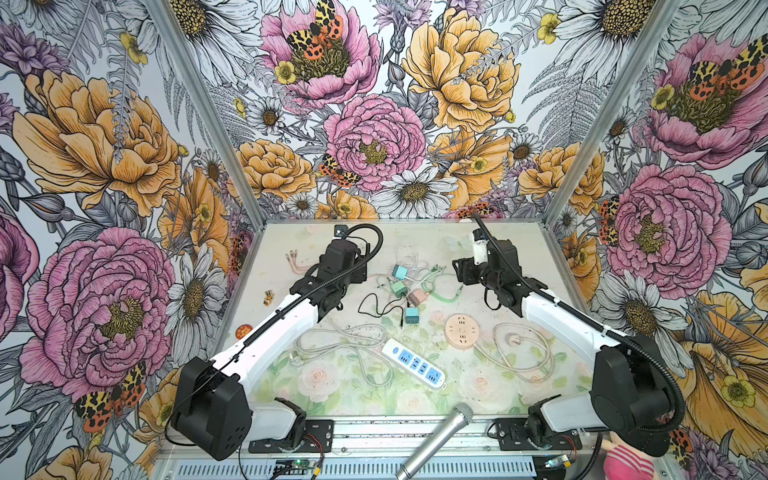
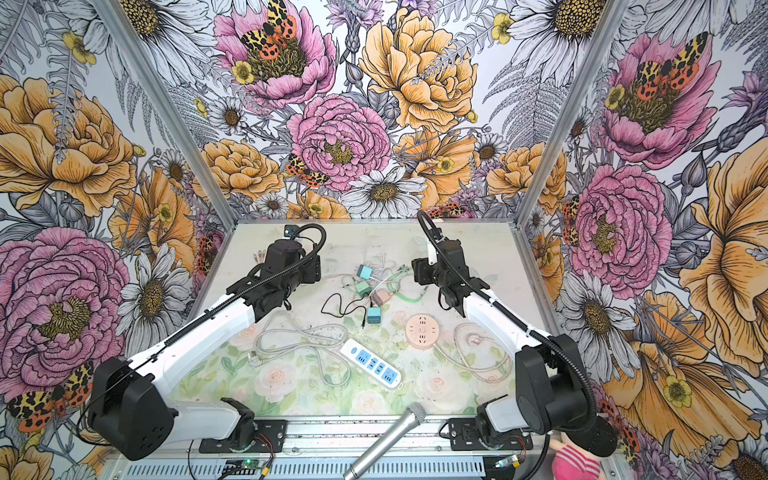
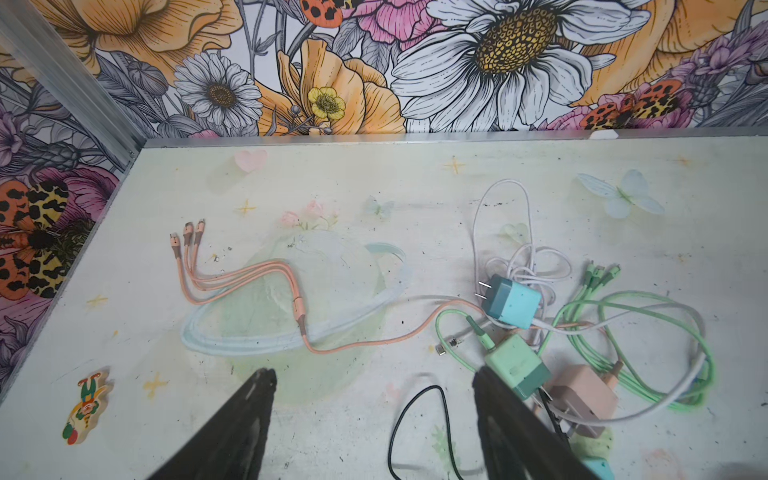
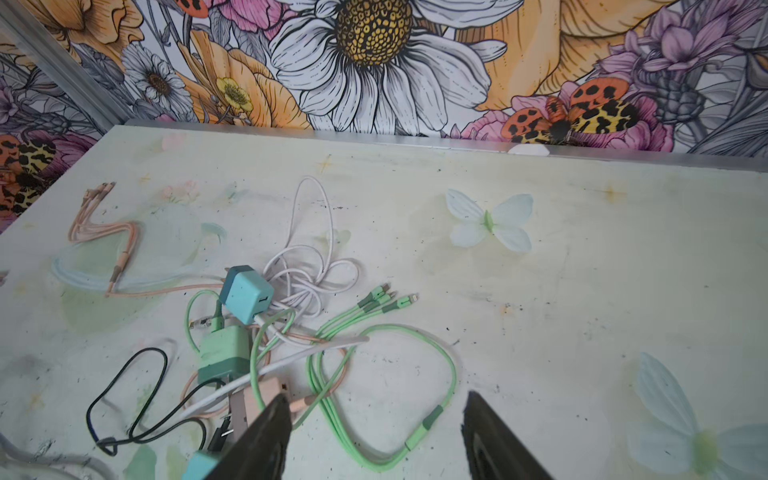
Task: Insert the plug
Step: 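Reach both grippers forward over the tangle of chargers and cables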
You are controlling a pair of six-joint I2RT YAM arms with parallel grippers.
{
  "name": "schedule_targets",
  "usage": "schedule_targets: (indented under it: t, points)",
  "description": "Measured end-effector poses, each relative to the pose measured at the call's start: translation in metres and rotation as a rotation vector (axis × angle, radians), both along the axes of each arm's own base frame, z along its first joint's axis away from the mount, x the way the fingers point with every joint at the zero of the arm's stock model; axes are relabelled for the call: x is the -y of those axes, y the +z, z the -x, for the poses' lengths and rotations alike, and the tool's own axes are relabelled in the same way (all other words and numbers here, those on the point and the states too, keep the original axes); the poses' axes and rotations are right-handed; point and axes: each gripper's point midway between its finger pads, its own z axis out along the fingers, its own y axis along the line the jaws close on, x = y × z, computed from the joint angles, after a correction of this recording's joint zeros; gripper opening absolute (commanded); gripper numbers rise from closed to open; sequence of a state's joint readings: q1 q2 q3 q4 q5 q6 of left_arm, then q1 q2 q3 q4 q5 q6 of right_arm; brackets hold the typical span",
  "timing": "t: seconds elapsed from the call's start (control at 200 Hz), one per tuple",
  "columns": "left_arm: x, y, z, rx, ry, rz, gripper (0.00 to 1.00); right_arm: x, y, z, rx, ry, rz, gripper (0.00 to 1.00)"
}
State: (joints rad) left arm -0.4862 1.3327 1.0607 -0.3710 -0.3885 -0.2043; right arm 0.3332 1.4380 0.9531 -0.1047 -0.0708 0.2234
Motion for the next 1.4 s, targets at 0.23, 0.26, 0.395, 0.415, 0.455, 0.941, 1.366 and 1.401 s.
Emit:
schedule_targets:
  t: [0.23,0.26,0.395,0.415,0.455,0.941,1.366,1.401]
  points:
    - [0.0,-0.002,0.0,-0.009,0.005,0.005,0.77,-0.035,-0.036,0.015,-0.104,0.121,0.001,0.53]
    - [0.0,-0.001,0.0,-0.008,0.005,0.005,0.77,-0.04,-0.041,0.018,-0.119,0.137,0.003,0.53]
    - [0.0,0.001,0.0,-0.01,0.01,0.013,0.77,-0.056,-0.06,0.026,-0.169,0.193,0.012,0.52]
    - [0.0,0.001,0.0,-0.01,0.012,0.015,0.77,-0.058,-0.062,0.028,-0.176,0.199,0.012,0.52]
    - [0.0,0.001,0.0,-0.011,0.013,0.017,0.78,-0.061,-0.067,0.03,-0.188,0.21,0.014,0.53]
    - [-0.002,0.002,0.005,-0.021,0.017,0.018,0.78,-0.067,-0.099,0.004,-0.237,0.151,0.079,0.25]
    - [-0.001,0.0,0.005,-0.028,0.021,0.035,0.78,-0.071,-0.061,0.004,-0.174,0.137,0.038,0.0]
    - [0.0,-0.001,0.004,-0.031,0.022,0.037,0.78,-0.07,-0.051,0.006,-0.158,0.134,0.034,0.0]
